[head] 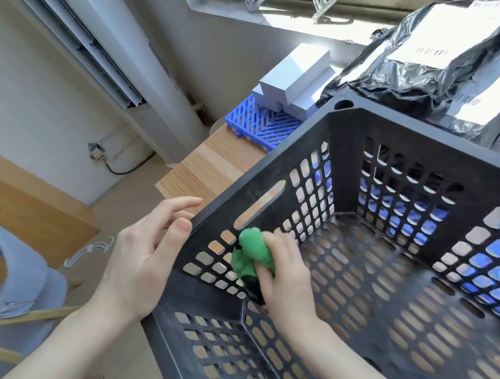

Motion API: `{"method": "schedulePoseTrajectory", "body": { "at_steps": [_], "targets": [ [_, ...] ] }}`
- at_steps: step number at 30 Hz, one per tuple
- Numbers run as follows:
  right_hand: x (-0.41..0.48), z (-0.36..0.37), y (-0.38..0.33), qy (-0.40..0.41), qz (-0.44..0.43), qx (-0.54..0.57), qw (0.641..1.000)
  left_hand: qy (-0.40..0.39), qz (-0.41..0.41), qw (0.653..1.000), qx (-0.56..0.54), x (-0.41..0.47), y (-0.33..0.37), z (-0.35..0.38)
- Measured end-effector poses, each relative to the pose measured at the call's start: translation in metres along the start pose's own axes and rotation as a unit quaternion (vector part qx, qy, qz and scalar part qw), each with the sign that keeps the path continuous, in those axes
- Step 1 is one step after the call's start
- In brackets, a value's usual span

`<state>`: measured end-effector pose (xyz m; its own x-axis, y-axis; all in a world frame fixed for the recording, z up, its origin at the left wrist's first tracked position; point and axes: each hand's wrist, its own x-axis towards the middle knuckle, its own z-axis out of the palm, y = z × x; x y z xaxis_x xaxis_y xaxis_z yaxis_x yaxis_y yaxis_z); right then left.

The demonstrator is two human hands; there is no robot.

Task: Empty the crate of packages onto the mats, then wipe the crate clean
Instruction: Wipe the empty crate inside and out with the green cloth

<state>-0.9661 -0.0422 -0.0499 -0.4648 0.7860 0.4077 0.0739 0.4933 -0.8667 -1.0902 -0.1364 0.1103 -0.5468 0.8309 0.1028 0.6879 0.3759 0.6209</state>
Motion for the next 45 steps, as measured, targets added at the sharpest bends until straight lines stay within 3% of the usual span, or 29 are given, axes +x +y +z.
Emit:
{"method": "schedulePoseTrajectory", "body": {
  "at_steps": [4, 7, 11, 15, 17, 20, 24, 27, 32, 37, 45],
  "targets": [
    [0.051, -0.025, 0.008, 0.177, 0.134, 0.021, 0.975, -0.004, -0.006, 1.0, -0.001, 0.0, 0.0, 0.0],
    [0.075, -0.038, 0.016, 0.212, 0.183, 0.004, 0.96, -0.003, -0.005, 1.0, -0.001, 0.0, -0.001, 0.001],
    [0.055, -0.027, 0.005, 0.163, 0.132, 0.011, 0.978, -0.003, -0.003, 1.0, 0.002, 0.0, -0.001, 0.001],
    [0.0, -0.003, -0.012, -0.041, 0.005, -0.004, 0.999, -0.006, -0.004, 1.0, -0.001, 0.0, 0.0, 0.0],
    [-0.01, 0.003, -0.015, -0.098, -0.03, -0.025, 0.994, -0.004, -0.004, 1.0, -0.003, -0.001, 0.001, 0.0],
    [0.0, -0.002, -0.016, -0.062, 0.004, 0.001, 0.998, 0.002, -0.005, 1.0, 0.004, 0.0, 0.002, 0.001],
    [0.021, -0.014, -0.029, 0.068, 0.07, 0.074, 0.992, 0.007, -0.001, 1.0, 0.001, 0.0, 0.002, 0.001],
    [0.038, -0.018, -0.056, 0.105, 0.037, 0.093, 0.989, 0.003, 0.006, 1.0, -0.011, 0.0, 0.001, 0.001],
    [0.017, 0.006, -0.074, 0.025, -0.099, 0.045, 0.994, 0.003, 0.008, 1.0, -0.025, 0.0, 0.0, 0.001],
    [-0.028, 0.033, -0.03, -0.033, -0.203, -0.059, 0.977, -0.003, 0.001, 1.0, -0.011, 0.0, 0.0, 0.001],
    [-0.046, 0.024, 0.015, -0.139, -0.114, -0.073, 0.981, -0.002, -0.001, 1.0, -0.01, 0.0, 0.0, 0.0]
  ]
}}
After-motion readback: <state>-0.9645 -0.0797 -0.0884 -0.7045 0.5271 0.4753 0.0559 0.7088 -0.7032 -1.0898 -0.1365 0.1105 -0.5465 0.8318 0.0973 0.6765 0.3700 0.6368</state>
